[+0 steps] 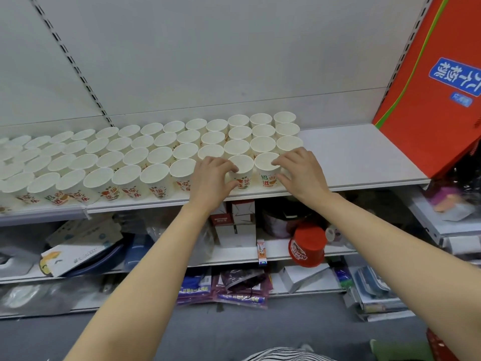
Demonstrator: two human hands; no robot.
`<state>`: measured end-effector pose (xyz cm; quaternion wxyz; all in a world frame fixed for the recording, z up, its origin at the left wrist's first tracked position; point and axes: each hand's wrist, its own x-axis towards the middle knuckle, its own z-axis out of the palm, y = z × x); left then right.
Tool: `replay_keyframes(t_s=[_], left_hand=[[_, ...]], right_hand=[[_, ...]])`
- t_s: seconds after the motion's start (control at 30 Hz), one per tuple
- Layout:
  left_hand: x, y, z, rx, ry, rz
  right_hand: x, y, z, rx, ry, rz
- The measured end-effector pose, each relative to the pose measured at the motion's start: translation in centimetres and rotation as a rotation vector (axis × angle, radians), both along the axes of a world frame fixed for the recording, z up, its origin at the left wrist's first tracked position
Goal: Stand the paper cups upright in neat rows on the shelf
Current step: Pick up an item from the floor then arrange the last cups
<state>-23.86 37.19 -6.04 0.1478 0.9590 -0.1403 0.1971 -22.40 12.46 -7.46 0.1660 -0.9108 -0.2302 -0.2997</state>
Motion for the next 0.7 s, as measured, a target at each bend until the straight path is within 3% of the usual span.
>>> replay_keyframes(t_s=[0.7], left_hand=[[1.3, -0.1, 1.4, 0.014, 0.058, -0.085]], right_hand=[[-0.1, 0.9, 0.5, -0.011, 0.013, -0.051]])
